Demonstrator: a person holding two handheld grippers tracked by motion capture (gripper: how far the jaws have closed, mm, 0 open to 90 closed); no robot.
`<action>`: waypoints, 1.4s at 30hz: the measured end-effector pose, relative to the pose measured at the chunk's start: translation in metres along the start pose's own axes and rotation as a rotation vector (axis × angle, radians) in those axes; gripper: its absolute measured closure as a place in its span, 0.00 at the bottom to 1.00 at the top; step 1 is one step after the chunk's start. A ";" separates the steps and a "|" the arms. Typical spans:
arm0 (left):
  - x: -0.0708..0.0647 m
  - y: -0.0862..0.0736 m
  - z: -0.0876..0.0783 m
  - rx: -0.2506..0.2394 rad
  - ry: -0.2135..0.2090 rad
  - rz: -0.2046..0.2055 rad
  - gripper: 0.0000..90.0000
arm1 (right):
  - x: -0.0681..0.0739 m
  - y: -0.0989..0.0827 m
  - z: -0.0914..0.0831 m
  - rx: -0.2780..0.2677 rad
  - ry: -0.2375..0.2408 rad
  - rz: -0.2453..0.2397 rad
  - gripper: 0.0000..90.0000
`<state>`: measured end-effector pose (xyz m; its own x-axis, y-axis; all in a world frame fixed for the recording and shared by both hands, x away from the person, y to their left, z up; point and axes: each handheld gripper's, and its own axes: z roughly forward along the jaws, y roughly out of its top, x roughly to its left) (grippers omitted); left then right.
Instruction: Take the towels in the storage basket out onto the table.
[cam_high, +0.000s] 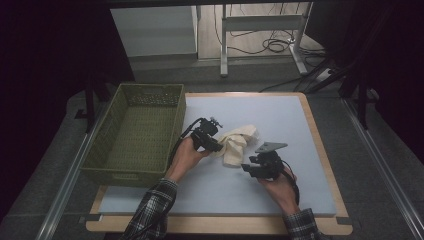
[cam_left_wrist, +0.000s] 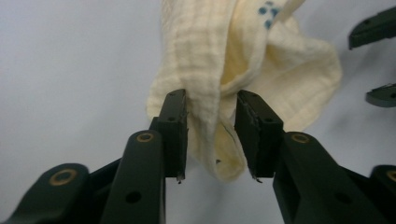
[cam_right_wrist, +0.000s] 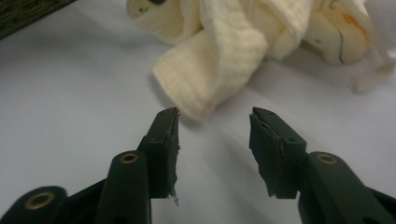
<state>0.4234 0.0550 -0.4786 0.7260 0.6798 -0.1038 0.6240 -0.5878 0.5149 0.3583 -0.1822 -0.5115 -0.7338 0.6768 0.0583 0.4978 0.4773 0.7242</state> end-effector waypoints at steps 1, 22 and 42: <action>0.000 0.000 0.001 0.000 0.001 -0.001 0.73 | 0.000 0.003 0.004 0.006 -0.002 0.006 0.56; 0.000 -0.006 0.000 -0.035 0.020 -0.017 0.96 | -0.025 0.014 -0.052 0.007 -0.141 -0.045 0.96; -0.016 -0.003 -0.017 -0.104 0.001 0.009 0.68 | -0.064 -0.013 -0.101 -0.006 -0.134 0.045 0.72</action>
<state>0.4050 0.0534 -0.4638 0.7315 0.6747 -0.0982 0.5837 -0.5453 0.6016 0.3519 -0.2885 -0.4550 -0.6423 0.7665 -0.0009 0.5256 0.4413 0.7273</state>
